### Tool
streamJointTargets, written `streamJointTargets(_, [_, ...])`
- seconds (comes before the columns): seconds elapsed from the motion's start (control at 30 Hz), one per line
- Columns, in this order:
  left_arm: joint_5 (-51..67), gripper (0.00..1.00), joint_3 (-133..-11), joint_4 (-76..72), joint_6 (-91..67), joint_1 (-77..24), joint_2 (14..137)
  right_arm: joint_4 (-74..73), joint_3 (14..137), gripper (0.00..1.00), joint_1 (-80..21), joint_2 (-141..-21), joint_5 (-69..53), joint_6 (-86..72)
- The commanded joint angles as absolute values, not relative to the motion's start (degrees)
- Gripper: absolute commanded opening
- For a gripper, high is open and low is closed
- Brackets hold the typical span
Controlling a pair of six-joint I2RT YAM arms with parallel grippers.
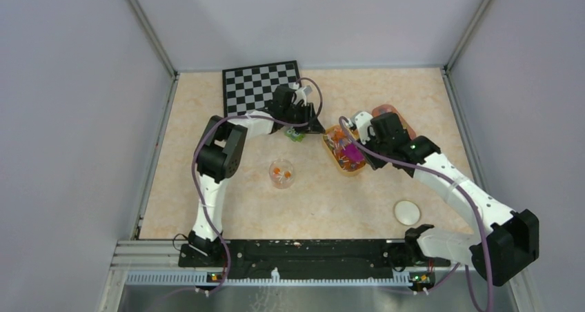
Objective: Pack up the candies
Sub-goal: Scoop the fake candies from the storage box.
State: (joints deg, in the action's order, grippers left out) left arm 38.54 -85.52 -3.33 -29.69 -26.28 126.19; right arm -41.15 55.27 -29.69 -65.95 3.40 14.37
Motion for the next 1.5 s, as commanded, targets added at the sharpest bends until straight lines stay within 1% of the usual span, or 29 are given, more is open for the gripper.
streamJointTargets(0.0, [40.6,0.38,-87.6,-5.4,-29.7,-26.5,126.5,-37.2,53.6,0.0,-29.1,-64.4,1.2,16.0])
streamJointTargets(0.2, [41.9,0.34,-87.8,-5.1,-30.3,-26.7,127.3,-30.7,48.4,0.0,-29.1,-63.0,0.2,18.9])
streamJointTargets(0.33, [42.0,0.32,-87.9,-4.9,-30.3,-26.8,127.1,-25.4,44.1,0.0,-29.0,-60.4,-2.6,20.4])
streamJointTargets(0.73, [42.2,0.31,-87.6,-4.5,-30.6,-27.3,127.4,-16.3,35.0,0.0,-29.1,-55.3,-1.6,20.9])
streamJointTargets(1.17, [42.5,0.31,-87.4,-4.3,-30.6,-27.3,127.5,-10.8,28.9,0.0,-29.1,-53.4,-1.8,15.4])
streamJointTargets(1.47, [42.4,0.32,-87.5,-4.4,-30.6,-27.3,127.6,-7.8,25.7,0.0,-29.1,-50.0,-0.2,15.0])
